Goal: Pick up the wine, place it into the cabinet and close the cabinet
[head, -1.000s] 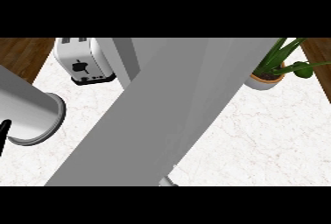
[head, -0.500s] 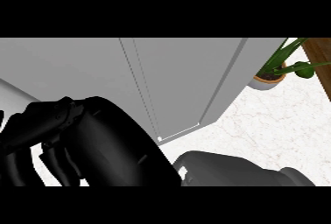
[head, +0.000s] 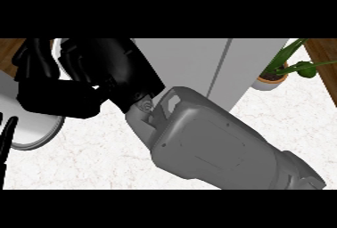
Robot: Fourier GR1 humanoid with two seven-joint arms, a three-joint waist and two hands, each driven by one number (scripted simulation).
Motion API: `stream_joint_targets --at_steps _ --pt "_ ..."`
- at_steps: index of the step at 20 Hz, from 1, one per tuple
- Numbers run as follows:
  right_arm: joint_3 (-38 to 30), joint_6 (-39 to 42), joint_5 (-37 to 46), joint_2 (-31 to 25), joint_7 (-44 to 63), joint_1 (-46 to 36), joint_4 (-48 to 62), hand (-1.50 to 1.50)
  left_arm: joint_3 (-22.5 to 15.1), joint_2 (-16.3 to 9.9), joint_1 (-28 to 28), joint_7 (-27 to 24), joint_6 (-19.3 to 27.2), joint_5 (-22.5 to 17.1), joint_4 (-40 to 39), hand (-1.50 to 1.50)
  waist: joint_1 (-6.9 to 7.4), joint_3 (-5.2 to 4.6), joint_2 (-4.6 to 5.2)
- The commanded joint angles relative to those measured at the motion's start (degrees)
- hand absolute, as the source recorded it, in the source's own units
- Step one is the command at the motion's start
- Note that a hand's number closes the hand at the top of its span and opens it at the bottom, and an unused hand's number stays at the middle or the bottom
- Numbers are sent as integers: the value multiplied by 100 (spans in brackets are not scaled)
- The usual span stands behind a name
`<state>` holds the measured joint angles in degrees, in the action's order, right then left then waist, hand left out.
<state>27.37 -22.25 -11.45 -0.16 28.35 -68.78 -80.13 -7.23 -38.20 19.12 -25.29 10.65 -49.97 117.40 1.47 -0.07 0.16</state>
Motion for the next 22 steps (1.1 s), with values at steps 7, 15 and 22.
stream_joint_targets --at_steps 7,15,22 --pt "-945 1024 -214 -170 -1223 -239 1892 150 91 220 58 73 -141 326 -36 -150 -4 3 12" --pt "-954 1125 93 -431 -1827 -36 2334 150 205 173 -204 346 -167 225 -105 -150 -15 2 45" --pt "-975 1208 244 -547 -1879 -207 2424 150 200 281 -517 456 -54 231 -268 -150 -75 -2 40"
